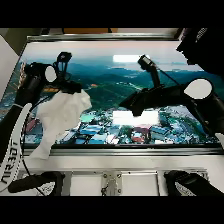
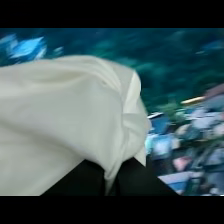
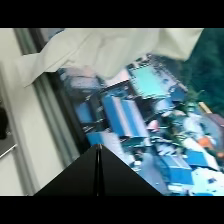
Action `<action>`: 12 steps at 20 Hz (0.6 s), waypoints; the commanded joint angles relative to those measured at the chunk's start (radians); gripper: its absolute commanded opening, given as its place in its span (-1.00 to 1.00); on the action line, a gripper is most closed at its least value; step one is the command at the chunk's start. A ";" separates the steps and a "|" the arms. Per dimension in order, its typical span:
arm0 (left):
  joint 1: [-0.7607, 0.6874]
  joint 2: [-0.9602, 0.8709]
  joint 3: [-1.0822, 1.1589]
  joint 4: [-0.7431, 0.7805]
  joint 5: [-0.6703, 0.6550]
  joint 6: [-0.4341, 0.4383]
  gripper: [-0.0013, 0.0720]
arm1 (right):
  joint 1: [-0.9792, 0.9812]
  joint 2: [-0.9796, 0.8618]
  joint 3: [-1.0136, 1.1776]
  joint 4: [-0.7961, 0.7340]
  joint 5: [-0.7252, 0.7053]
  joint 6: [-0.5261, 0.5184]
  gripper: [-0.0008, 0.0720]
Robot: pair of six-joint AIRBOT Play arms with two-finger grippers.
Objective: Fold the clothes and pants, and hang the long-sleeved shirts on hangers.
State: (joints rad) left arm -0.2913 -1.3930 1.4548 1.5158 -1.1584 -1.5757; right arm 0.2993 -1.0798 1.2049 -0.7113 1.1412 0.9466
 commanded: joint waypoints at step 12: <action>-0.285 -0.122 0.209 -0.198 0.186 -0.106 0.77 | -0.414 0.150 0.002 -0.459 -0.111 0.446 -0.92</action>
State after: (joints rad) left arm -0.6514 -1.4654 1.5887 1.3212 -0.8608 -1.6413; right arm -0.0826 -0.9375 1.2072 -1.1366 1.0130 1.3663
